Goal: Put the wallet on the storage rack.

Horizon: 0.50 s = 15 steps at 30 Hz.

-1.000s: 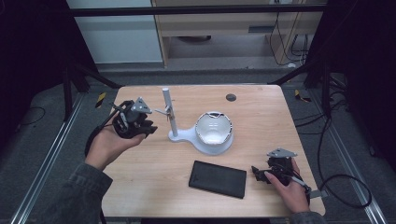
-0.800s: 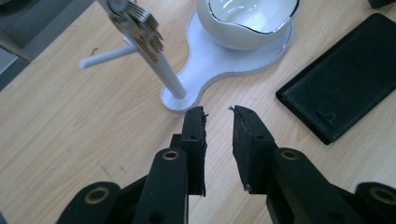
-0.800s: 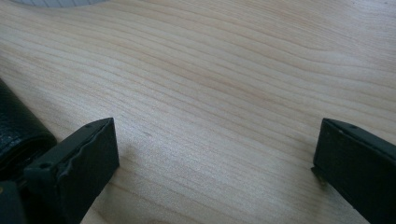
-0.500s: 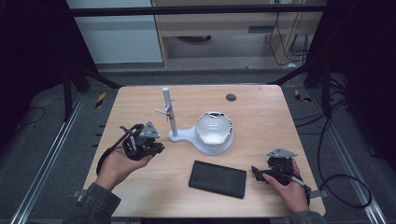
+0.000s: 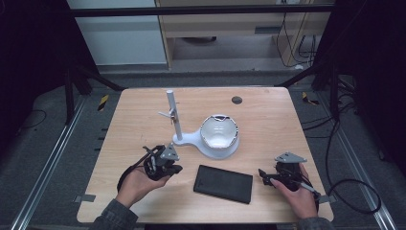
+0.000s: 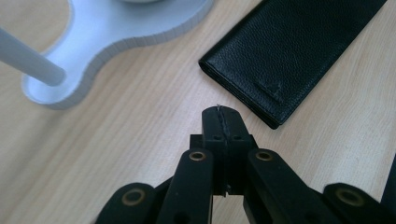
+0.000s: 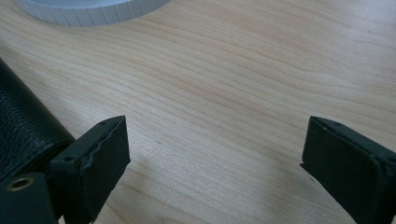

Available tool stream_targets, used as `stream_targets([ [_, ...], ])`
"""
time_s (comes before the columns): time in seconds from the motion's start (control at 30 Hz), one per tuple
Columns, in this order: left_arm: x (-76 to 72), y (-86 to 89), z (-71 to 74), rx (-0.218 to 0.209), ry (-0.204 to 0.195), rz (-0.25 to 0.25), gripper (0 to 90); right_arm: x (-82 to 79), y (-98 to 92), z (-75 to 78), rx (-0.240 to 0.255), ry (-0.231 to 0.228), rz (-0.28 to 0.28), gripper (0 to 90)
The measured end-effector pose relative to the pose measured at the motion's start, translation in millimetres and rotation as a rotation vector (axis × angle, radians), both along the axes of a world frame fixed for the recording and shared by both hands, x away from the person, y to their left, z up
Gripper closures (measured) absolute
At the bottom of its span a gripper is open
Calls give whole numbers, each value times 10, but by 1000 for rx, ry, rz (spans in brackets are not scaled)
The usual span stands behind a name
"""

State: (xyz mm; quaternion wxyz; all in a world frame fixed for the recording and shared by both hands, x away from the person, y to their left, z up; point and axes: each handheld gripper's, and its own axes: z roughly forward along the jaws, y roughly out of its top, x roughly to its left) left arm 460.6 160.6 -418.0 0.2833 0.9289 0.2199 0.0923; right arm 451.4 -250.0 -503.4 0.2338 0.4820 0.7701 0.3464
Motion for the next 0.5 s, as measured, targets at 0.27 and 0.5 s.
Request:
stream_targets([
  [0.27, -41, -106, -206, 8, 39, -38, 900, -46, 3, 32, -18, -20, 8, 105],
  [0.5, -77, -177, -350, 25, 66, -61, 900, -46, 3, 33, -18, -17, 11, 101],
])
